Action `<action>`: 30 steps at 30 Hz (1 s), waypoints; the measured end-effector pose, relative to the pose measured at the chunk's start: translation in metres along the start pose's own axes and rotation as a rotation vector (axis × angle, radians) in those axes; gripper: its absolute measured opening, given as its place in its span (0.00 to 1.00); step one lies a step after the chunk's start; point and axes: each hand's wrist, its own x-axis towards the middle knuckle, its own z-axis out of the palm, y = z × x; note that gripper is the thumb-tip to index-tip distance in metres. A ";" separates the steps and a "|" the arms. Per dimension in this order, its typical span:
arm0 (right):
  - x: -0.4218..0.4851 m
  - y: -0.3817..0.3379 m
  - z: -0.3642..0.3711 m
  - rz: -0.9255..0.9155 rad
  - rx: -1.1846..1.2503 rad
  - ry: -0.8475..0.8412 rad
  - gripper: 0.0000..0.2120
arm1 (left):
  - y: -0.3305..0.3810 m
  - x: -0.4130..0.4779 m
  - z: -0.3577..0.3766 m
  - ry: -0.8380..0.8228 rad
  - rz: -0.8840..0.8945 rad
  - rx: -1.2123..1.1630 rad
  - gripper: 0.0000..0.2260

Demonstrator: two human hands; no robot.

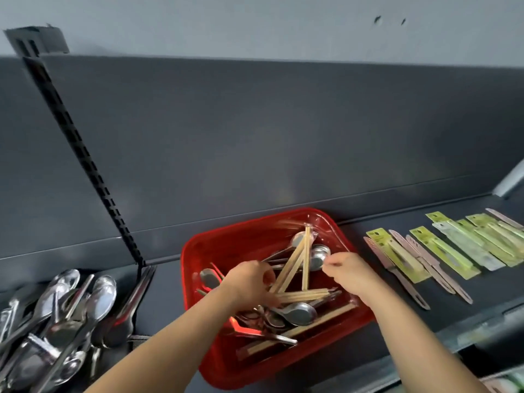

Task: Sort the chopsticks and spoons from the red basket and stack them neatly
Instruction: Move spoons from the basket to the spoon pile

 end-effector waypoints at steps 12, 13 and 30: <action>0.009 0.006 -0.004 -0.045 -0.009 -0.364 0.30 | -0.017 0.004 -0.003 0.126 -0.059 0.044 0.15; 0.008 0.005 -0.003 -0.076 -0.077 -0.340 0.31 | -0.020 0.001 -0.006 0.119 -0.062 0.045 0.15; 0.043 -0.025 0.018 -0.644 -0.192 -0.150 0.14 | -0.034 -0.026 -0.034 0.187 -0.111 -0.154 0.06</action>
